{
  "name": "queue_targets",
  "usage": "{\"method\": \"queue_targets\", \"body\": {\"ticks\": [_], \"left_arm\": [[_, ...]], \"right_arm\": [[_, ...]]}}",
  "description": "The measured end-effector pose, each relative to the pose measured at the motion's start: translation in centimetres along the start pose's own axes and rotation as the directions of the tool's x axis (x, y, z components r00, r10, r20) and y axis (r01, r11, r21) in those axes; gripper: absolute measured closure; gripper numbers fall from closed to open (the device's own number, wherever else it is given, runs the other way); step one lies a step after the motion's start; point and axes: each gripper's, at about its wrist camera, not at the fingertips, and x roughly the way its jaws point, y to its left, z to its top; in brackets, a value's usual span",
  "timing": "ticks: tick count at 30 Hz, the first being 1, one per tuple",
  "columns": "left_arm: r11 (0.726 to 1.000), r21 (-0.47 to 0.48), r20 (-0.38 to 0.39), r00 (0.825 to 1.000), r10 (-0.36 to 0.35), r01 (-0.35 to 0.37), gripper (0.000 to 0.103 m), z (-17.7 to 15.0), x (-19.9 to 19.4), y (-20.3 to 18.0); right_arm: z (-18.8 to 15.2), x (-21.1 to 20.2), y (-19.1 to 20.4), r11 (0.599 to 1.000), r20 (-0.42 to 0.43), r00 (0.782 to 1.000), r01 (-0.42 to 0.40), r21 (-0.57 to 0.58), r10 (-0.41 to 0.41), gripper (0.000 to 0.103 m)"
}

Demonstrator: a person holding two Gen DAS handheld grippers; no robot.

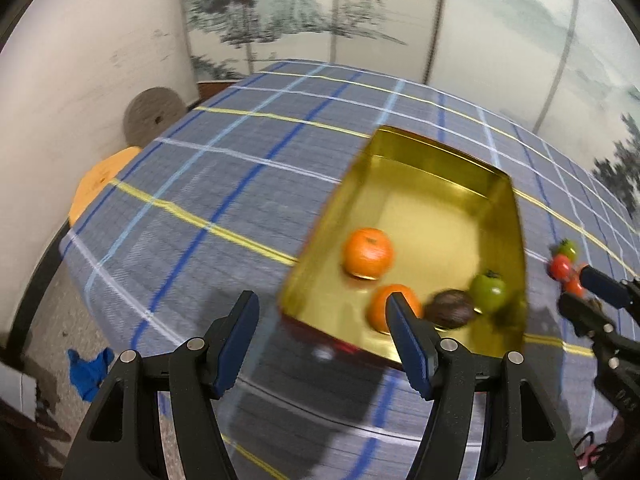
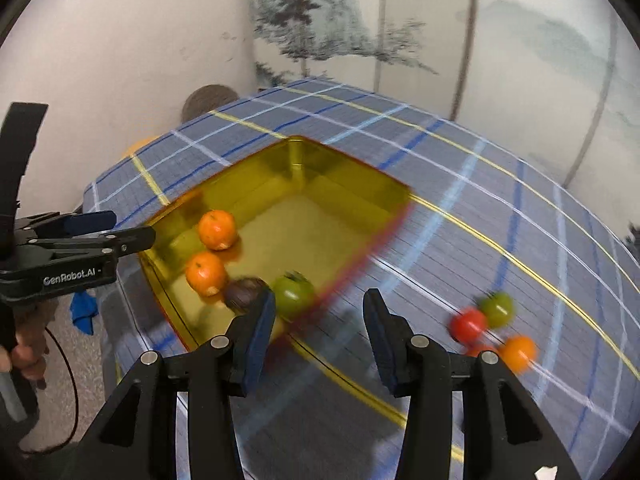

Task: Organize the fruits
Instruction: 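Move the right gripper to a dark brown fruit and grasp it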

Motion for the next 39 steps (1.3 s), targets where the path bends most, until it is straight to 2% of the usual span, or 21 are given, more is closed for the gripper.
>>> {"method": "queue_targets", "body": {"ticks": [4,10,16,24,36,39], "left_arm": [[0.998,0.057,0.000,0.999,-0.032,0.032,0.037,-0.5,-0.5,-2.7],[0.990,0.119,-0.006,0.997,-0.081,0.081,0.037,-1.0,-1.1,-6.0],[0.979,0.176,-0.025,0.994,-0.104,0.107,0.036,-1.3,-1.1,-8.7],[0.963,0.232,-0.038,0.990,-0.133,0.138,0.037,-1.6,-1.3,-11.5],[0.945,0.284,-0.057,0.987,-0.151,0.161,0.036,-1.9,-1.2,-14.5],[0.938,0.300,-0.059,0.985,-0.160,0.171,0.037,-1.9,-1.3,-15.6]], "right_arm": [[-2.4,-2.4,-3.7,0.995,0.001,0.998,0.066,0.070,-0.067,0.060],[-6.1,-4.2,-9.7,0.966,-0.037,0.984,0.177,0.187,-0.173,0.060],[-9.7,-3.8,-13.2,0.941,-0.095,0.973,0.229,0.249,-0.212,0.060],[-11.0,-1.8,-14.4,0.939,-0.114,0.975,0.213,0.269,-0.189,0.060],[-9.8,0.9,-14.2,0.945,-0.102,0.977,0.207,0.253,-0.187,0.060],[-9.6,1.0,-14.1,0.947,-0.096,0.977,0.209,0.243,-0.191,0.065]]}}
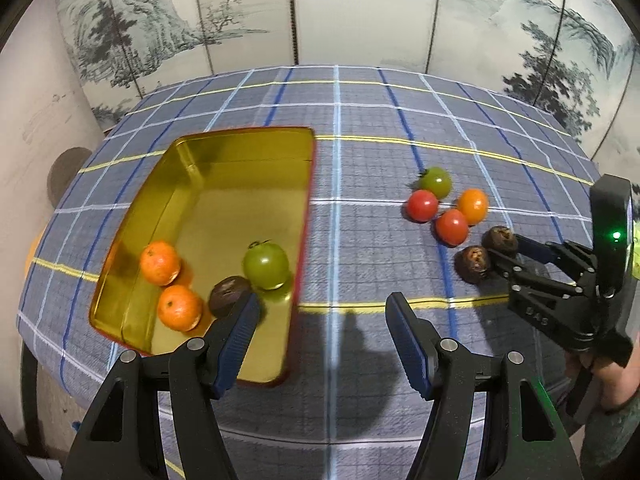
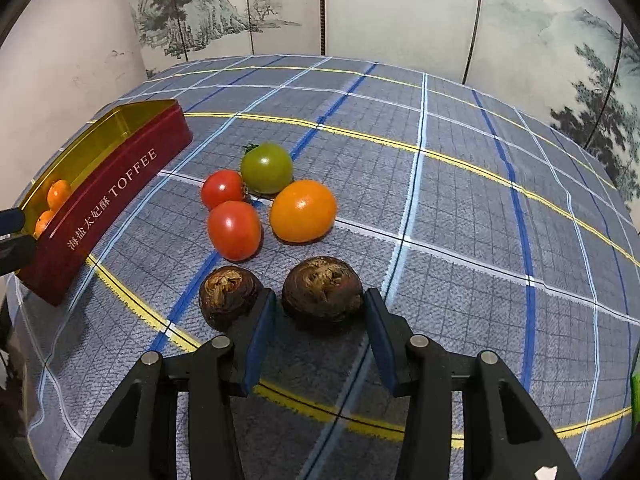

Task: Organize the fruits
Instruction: 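Move the right gripper to a dark brown fruit and grasp it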

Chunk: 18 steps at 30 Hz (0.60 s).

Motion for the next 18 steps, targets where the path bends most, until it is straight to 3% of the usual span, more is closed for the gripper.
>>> {"method": "queue_targets", "body": {"ticks": [9,18], "left_arm": [[0.997,0.058,-0.019,0.998,-0.055,0.056,0.037,0.4,1.2,-4.1],[0.994,0.052,-0.093,0.992,-0.091,0.096,0.037,0.4,4.2,-7.2]], "right_arm": [[-0.8,-0.6,-1.0,1.000,0.010,1.000,0.011,-0.008,-0.011,0.066],[-2.2,-1.6,-7.0,0.994,0.014,0.997,0.078,0.079,-0.080,0.066]]}}
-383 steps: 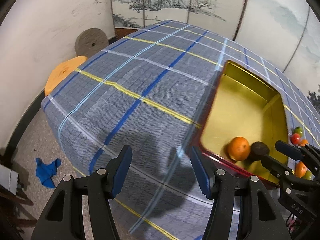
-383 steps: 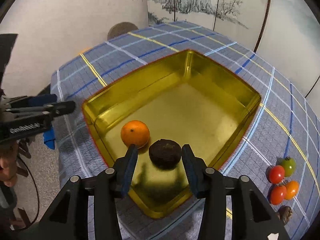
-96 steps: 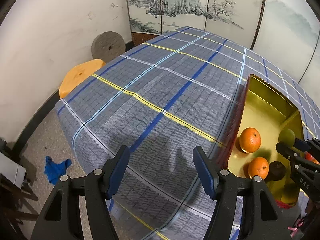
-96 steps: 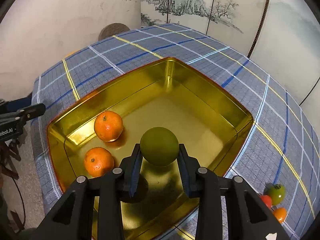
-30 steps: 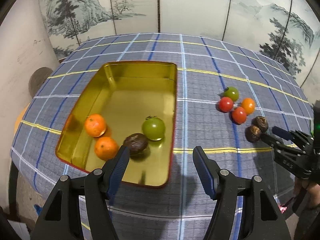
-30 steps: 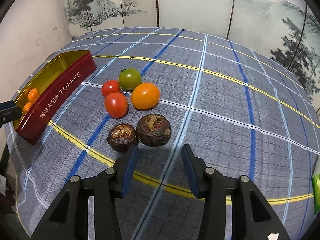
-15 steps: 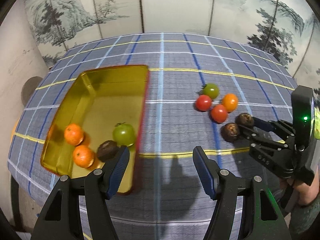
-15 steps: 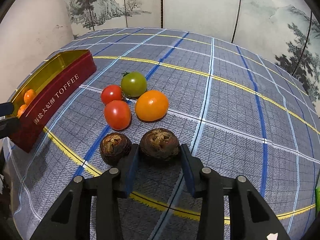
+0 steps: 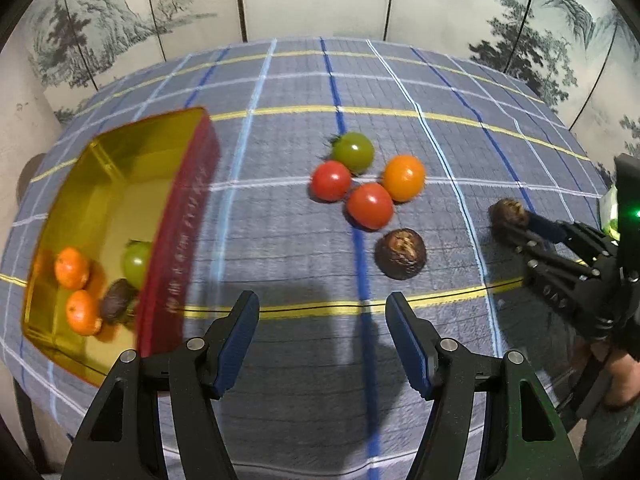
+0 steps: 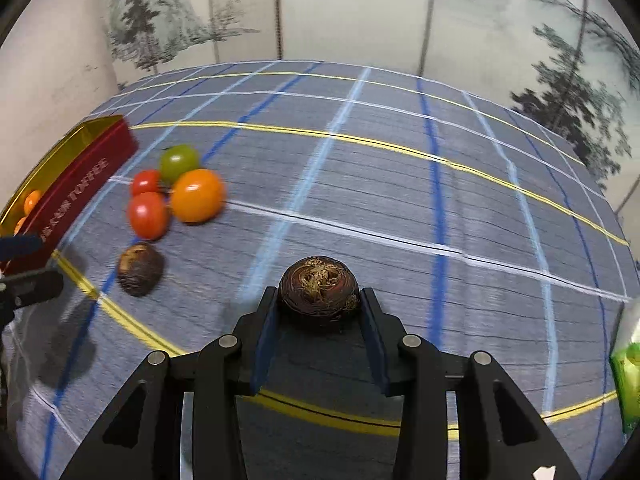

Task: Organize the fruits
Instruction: 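Move the right gripper to a dark brown fruit and grasp it, then grasp the other dark brown fruit with the left gripper while the right gripper holds its fruit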

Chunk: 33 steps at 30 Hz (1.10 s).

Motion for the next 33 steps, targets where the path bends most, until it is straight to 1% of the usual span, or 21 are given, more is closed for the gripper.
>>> {"method": "queue_targets", "body": {"ticks": [5,9,17,21,22,25,27,30,32,33], "left_arm": [[1.000,0.005,-0.014,1.000,-0.004,0.004,0.037,0.3,1.2,-1.7],[1.000,0.006,-0.021,1.000,-0.011,0.011,0.037,0.8,1.9,-2.7],[1.000,-0.025,-0.031,0.999,-0.006,0.005,0.037,1.8,3.3,-3.1],[1.000,-0.016,-0.024,1.000,-0.010,0.010,0.039,2.2,3.6,-3.5],[1.000,-0.012,-0.024,1.000,-0.012,0.012,0.042,2.3,3.8,-3.6],[1.000,-0.012,-0.037,0.999,-0.027,0.026,0.044,2.5,4.2,-3.9],[1.000,-0.013,-0.049,0.998,-0.027,0.026,0.049,2.5,4.6,-4.0],[0.999,-0.007,-0.038,0.999,-0.033,0.032,0.055,2.5,4.6,-4.0],[0.999,-0.008,-0.037,0.999,-0.033,0.033,0.064,2.6,4.6,-3.9],[0.999,-0.005,-0.038,0.999,-0.037,0.037,0.065,2.6,4.6,-3.9]], "right_arm": [[-0.4,-0.1,-2.7,0.999,0.012,1.000,0.023,0.032,-0.023,0.066],[-0.5,-0.2,-3.9,0.999,0.015,1.000,0.022,0.048,-0.023,0.066],[-0.5,-0.2,-4.0,0.999,0.015,1.000,0.021,0.047,-0.022,0.066],[-0.5,-0.2,-4.0,0.999,0.015,1.000,0.021,0.047,-0.021,0.066],[-0.5,-0.2,-4.0,0.999,0.015,1.000,0.021,0.047,-0.021,0.066],[-0.5,-0.2,-4.0,0.999,0.015,1.000,0.020,0.047,-0.021,0.066],[-0.5,-0.2,-4.0,0.999,0.015,1.000,0.021,0.047,-0.021,0.066],[-0.6,-0.2,-4.0,0.999,0.015,1.000,0.020,0.047,-0.021,0.066],[-0.6,-0.2,-4.0,0.999,0.015,1.000,0.020,0.047,-0.021,0.065],[-0.6,-0.2,-4.0,0.999,0.015,1.000,0.020,0.047,-0.021,0.065]]}}
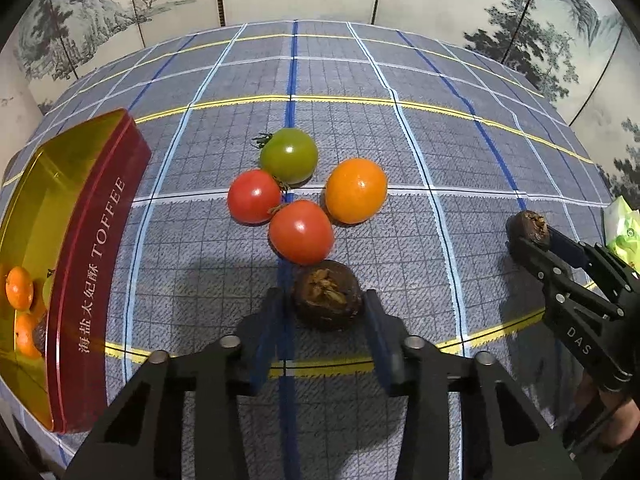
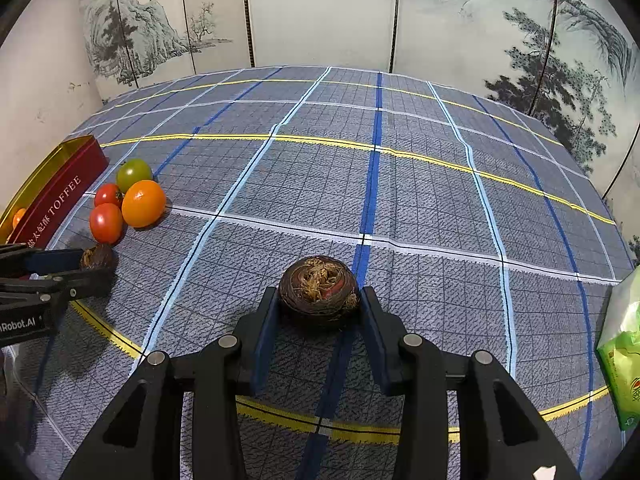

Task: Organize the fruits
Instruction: 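Grasp the other dark brown fruit with the left gripper while the right gripper holds its fruit, then lower the dark brown fruit into the tin and open the left gripper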

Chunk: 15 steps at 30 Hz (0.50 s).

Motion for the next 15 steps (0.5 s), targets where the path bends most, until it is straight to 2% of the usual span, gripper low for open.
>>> {"method": "queue_targets", "body": {"ticks": [15], "left_arm": [[1.000,-0.018,0.023,0.999,0.022,-0.022,0.066,-0.2,-2.0,2.5]], "right_arm": [[0.0,0.0,0.0,1.000,0.000,1.000,0.000,0.000,0.000,0.065]]}}
